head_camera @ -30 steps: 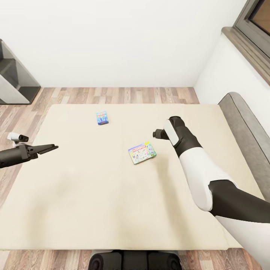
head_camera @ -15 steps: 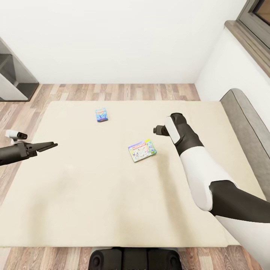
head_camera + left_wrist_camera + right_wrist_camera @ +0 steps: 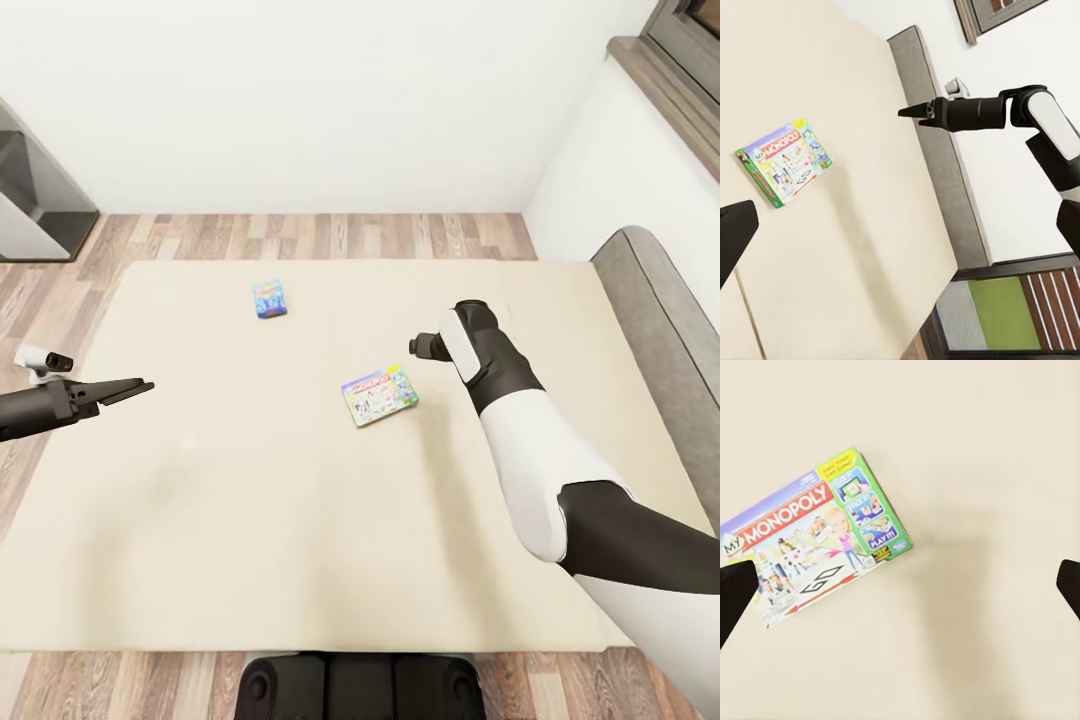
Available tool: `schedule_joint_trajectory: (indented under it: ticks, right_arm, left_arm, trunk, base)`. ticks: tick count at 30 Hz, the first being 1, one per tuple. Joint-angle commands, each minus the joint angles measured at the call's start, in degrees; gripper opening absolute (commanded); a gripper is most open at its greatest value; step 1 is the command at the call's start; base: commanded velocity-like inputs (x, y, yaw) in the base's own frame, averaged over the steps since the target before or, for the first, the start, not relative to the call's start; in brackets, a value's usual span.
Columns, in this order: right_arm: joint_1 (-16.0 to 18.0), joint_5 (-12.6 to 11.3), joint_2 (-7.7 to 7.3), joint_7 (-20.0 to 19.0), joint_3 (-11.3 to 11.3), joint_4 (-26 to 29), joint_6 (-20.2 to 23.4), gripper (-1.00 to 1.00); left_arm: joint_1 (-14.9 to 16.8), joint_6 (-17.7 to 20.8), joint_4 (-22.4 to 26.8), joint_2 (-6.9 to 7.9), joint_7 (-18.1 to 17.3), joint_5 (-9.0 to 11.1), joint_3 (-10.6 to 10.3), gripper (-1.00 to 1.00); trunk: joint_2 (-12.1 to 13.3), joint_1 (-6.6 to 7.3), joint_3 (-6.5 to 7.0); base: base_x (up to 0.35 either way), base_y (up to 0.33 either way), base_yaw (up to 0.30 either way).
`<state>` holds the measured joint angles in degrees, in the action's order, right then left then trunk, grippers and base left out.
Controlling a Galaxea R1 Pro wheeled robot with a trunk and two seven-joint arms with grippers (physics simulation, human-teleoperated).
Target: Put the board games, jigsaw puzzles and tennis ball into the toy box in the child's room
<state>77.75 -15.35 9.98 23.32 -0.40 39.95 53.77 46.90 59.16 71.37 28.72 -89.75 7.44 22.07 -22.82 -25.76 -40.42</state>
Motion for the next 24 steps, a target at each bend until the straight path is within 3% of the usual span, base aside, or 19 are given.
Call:
schedule_joint_trajectory:
  ticks: [1,24]
  right_arm:
    - [0.13,-0.56,0.02,0.54,-0.04,0.04,0.11,1.00]
    - [3.78,-0.52,0.02,0.68,-0.04,-0.13,0.25,1.00]
  left_arm:
    - [0.03,0.61,0.00,0.02,-0.25,-0.05,-0.01,1.00]
    - [0.03,0.61,0.00,0.02,-0.25,-0.05,-0.02,1.00]
  trunk:
    - [-0.10,-0.03,-0.17]
    - [-0.10,-0.03,-2.34]
  base:
    - [0.000,0.000,0.000]
    - [0.000,0.000,0.000]
